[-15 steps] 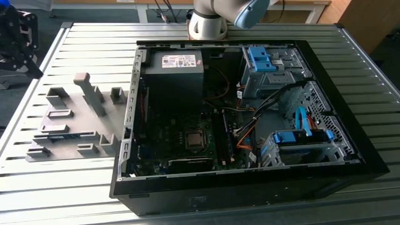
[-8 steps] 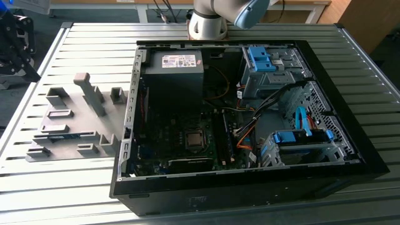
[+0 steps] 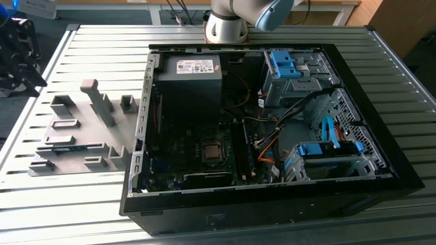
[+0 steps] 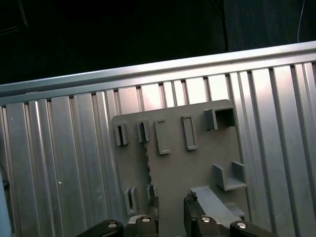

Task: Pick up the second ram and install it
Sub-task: 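Pick up the second ram and move it above second insertion slot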

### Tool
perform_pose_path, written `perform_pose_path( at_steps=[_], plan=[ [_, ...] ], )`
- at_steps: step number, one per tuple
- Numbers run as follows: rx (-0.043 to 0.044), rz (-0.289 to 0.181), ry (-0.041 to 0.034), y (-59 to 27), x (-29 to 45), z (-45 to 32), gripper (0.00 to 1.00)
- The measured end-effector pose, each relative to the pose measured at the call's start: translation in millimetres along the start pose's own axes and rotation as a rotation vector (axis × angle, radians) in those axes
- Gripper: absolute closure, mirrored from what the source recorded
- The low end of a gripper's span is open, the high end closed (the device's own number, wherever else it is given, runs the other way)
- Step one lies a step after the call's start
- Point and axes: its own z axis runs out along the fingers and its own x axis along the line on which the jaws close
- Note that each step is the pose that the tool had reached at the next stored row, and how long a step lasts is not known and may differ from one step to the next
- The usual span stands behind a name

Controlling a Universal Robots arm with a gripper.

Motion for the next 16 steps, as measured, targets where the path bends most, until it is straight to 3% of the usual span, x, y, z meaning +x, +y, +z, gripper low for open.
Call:
perform_pose_path(
  at_steps=[1,6,16],
  plan=[
    [0.0001,-0.002,-0.0002,1.0,0.9,2.0,0.64],
    [-0.0022,-0.059,0.0000,1.7,1.8,9.0,0.64],
    [-0.0026,-0.063,0.0001,11.7,12.0,21.1,0.64]
  ],
)
